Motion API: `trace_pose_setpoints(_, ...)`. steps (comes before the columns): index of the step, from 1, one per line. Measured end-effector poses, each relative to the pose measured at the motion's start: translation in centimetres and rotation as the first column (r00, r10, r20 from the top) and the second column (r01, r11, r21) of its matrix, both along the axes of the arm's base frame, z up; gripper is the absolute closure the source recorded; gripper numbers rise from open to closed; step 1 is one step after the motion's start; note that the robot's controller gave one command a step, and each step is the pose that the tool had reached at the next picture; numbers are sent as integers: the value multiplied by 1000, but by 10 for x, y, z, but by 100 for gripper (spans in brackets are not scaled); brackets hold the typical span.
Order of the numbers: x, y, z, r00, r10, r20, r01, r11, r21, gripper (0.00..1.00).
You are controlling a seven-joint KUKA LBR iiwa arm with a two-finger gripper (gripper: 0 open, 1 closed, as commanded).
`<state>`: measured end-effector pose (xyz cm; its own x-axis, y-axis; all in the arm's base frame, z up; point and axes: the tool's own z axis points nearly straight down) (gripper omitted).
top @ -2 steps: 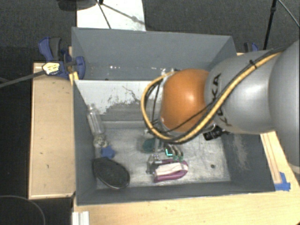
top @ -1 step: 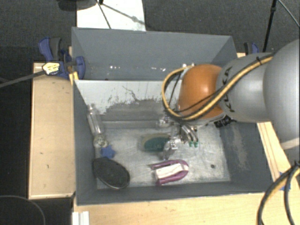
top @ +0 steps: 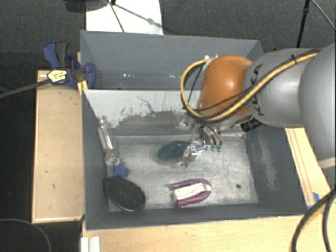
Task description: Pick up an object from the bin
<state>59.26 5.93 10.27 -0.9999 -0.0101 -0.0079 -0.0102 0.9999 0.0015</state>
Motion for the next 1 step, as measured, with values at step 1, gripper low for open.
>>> trace_pose_setpoints(1,0,15,-2,967,-256,-3,256,967,1,0)
